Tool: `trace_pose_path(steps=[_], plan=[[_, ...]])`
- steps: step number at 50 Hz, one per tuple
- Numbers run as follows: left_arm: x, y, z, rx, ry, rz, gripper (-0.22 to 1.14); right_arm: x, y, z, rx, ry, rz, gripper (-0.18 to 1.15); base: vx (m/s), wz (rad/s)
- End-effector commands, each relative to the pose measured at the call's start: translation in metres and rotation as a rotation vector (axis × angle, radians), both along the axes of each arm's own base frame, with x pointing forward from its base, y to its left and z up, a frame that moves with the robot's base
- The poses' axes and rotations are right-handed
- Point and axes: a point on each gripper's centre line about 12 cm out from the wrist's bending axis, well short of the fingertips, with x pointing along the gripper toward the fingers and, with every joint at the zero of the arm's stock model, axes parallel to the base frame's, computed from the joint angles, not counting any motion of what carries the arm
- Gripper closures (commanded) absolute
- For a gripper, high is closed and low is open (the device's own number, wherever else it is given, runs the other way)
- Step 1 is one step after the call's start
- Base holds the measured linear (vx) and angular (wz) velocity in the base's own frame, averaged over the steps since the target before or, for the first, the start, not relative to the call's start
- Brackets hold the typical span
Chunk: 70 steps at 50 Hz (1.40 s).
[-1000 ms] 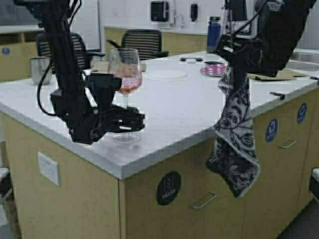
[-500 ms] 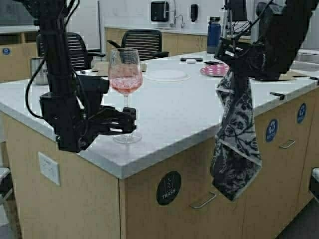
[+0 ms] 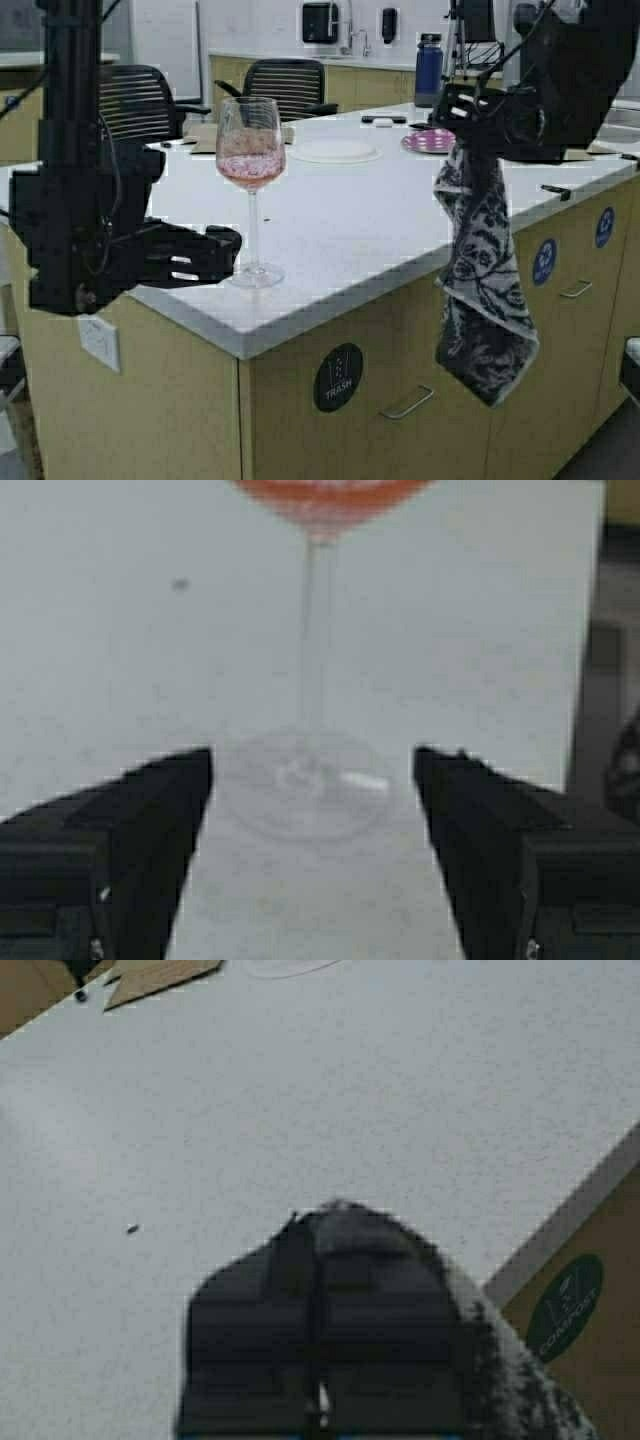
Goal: Get the cloth and wipe up the spill under the wine glass
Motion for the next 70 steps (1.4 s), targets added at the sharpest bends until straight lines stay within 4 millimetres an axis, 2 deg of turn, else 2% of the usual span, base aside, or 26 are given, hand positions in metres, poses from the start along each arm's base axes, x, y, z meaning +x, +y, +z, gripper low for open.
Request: trace_pose_path(steps=[1,6,15,25,43,54,61,70], plan=[[-0.017,0.001,0.031,-0.010,-0.014,-0.018,-0.03,-0.011,0.009,0.034,-0.030,-0.001,0.086,0.91,0.00,0.00],[-0.028,0.005,0.051,-0.012,-0.015,-0.024,-0.02,-0.017,0.011,0.053,-0.060,0.034,0.125,0.91,0.00,0.00],[-0.033,0.009,0.082,-0.038,0.000,-0.015,-0.02,-0.030,0.011,0.094,-0.123,0.035,0.178,0.91,0.00,0.00],[-0.028,0.005,0.111,-0.065,0.025,-0.017,-0.02,-0.047,0.006,0.132,-0.164,0.016,0.188,0.91,0.00,0.00],[-0.004,-0.009,0.203,-0.122,0.019,-0.029,-0.02,-0.071,-0.002,0.205,-0.183,-0.100,0.182,0.91,0.00,0.00],[-0.002,-0.012,0.268,-0.167,-0.048,-0.043,-0.02,-0.085,-0.007,0.227,-0.185,-0.164,0.178,0.91,0.00,0.00],[-0.008,-0.009,0.304,-0.195,-0.101,-0.051,-0.02,-0.091,-0.010,0.240,-0.176,-0.196,0.172,0.91,0.00,0.00],[-0.024,-0.001,0.341,-0.223,-0.162,-0.058,-0.02,-0.099,-0.008,0.252,-0.170,-0.223,0.182,0.91,0.00,0.00]])
